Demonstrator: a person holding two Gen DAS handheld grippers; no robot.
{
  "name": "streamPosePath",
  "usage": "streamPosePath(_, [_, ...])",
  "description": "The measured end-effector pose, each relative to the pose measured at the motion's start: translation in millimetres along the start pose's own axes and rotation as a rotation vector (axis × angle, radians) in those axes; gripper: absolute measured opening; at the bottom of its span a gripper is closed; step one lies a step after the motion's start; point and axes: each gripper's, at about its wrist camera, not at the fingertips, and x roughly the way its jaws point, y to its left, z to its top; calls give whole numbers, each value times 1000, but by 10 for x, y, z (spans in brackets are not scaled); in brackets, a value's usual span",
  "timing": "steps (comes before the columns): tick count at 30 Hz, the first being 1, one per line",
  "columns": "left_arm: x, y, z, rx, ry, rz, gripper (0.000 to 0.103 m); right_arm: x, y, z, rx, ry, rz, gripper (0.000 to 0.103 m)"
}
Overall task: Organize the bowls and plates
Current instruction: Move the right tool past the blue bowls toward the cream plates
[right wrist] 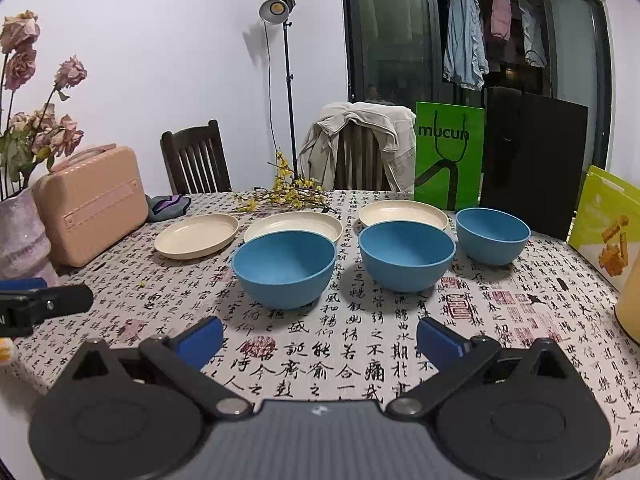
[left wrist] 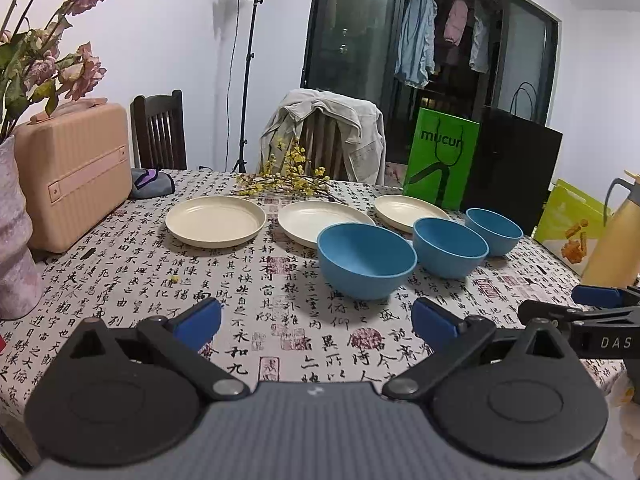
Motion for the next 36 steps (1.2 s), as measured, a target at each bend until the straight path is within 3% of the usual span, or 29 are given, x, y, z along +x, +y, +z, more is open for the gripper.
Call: streamPosePath(36, [778,393,500,-94,-35,38,103,1096,-65,579,50,-20,57,103])
